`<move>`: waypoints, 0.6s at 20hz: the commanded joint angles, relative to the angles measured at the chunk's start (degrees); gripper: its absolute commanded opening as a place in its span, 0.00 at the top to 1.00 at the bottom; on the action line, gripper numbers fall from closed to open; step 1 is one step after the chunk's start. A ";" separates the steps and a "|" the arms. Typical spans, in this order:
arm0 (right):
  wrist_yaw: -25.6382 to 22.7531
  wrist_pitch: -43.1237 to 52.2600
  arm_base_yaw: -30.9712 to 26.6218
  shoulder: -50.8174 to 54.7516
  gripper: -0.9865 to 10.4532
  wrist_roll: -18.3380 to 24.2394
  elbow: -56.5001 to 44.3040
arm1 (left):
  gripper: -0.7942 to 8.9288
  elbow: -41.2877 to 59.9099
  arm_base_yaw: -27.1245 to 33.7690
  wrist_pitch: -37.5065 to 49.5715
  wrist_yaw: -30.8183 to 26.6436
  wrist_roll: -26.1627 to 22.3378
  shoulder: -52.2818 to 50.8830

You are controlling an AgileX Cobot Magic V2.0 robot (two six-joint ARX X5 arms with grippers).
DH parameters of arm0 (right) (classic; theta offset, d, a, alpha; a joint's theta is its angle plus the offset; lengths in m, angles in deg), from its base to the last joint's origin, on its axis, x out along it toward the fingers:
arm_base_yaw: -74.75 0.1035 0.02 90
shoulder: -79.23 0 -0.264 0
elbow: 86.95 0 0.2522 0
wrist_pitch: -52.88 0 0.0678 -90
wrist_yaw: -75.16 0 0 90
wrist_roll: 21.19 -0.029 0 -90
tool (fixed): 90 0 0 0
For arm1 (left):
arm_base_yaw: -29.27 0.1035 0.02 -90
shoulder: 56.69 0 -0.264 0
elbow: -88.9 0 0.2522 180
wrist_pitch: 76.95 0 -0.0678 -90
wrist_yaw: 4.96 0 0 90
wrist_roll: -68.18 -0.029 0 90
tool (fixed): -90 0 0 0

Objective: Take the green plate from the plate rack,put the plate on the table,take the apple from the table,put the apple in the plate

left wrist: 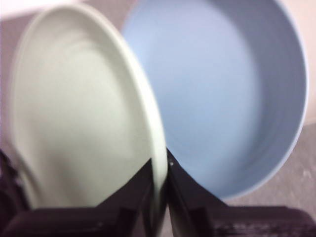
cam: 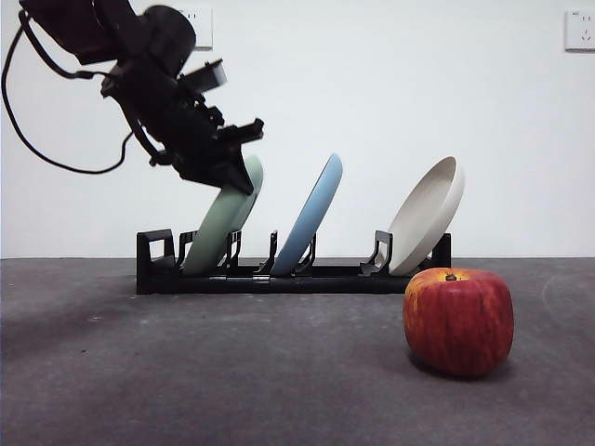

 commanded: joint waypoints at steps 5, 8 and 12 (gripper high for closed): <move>0.13 0.33 0.09 0.00 0.34 -0.35 0.17 | 0.93 0.28 -0.24 -0.46 1.88 1.25 -2.75; 0.15 0.35 0.09 0.00 0.34 -0.35 0.17 | 0.93 0.28 -0.24 -0.39 2.34 1.22 -7.08; 0.15 0.33 0.11 0.00 0.34 -0.35 0.17 | 0.93 0.28 -0.26 -4.04 2.73 0.70 -15.65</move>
